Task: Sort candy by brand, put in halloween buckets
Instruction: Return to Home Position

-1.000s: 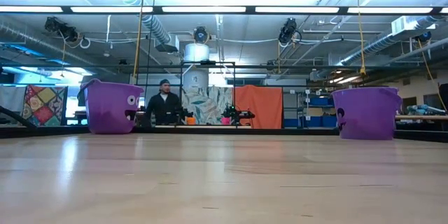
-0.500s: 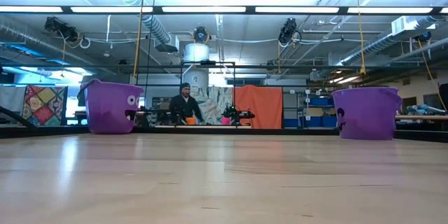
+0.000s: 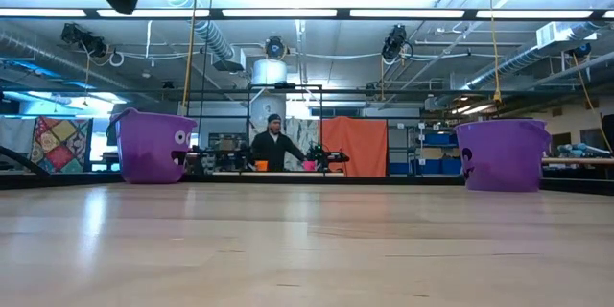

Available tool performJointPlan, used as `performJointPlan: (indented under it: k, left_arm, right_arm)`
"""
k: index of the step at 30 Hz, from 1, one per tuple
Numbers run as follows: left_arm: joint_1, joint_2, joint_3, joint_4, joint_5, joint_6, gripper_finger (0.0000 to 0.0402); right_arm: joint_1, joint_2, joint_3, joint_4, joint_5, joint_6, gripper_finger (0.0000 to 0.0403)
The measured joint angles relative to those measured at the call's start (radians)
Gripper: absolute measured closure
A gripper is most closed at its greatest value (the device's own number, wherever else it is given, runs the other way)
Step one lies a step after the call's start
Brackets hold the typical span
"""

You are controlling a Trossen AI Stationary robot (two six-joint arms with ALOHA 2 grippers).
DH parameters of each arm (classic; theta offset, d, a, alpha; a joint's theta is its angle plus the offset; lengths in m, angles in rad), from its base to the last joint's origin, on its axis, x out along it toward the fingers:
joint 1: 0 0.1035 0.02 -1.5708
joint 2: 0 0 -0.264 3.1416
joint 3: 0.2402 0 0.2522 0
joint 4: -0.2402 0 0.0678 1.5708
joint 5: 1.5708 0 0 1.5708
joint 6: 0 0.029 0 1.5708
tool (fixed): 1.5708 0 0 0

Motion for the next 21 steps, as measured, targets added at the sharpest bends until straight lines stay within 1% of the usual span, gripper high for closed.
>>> performJointPlan:
  k: [3, 5, 8, 10, 12, 14, 16, 17, 21]
  left_arm:
    - [0.0, -0.016, -0.066, 0.098, -0.015, 0.077, 0.0399]
    - [0.0, -0.017, -0.088, 0.156, -0.094, 0.101, 0.0399]
    - [0.002, -0.024, -0.112, 0.176, -0.221, 0.112, 0.04]
    - [0.002, -0.028, -0.113, 0.176, -0.239, 0.184, 0.04]
    - [0.007, -0.036, -0.113, 0.176, -0.24, 0.251, 0.04]
    - [0.036, -0.043, -0.112, 0.177, -0.246, 0.266, 0.04]
    - [0.076, -0.053, -0.112, 0.177, -0.239, 0.254, 0.04]
    - [0.1, -0.06, -0.112, 0.174, -0.207, 0.241, 0.04]
    - [0.193, -0.067, -0.139, 0.172, -0.015, 0.238, 0.0401]
  right_arm:
    - [-0.03, -0.06, -0.106, 0.087, -0.016, 0.027, 0.04]
    - [-0.047, -0.11, -0.188, 0.173, -0.052, 0.031, 0.04]
    - [-0.073, -0.189, -0.304, 0.291, -0.127, 0.053, 0.04]
    - [-0.093, -0.243, -0.365, 0.3, -0.165, 0.077, 0.04]
    - [-0.112, -0.301, -0.415, 0.265, -0.181, 0.082, 0.04]
    - [-0.136, -0.358, -0.457, 0.222, -0.187, 0.082, 0.0399]
    - [-0.162, -0.413, -0.491, 0.194, -0.199, 0.098, 0.0399]
    - [-0.172, -0.435, -0.505, 0.191, -0.212, 0.107, 0.0399]
    - [-0.207, -0.514, -0.555, 0.177, -0.275, 0.109, 0.0398]
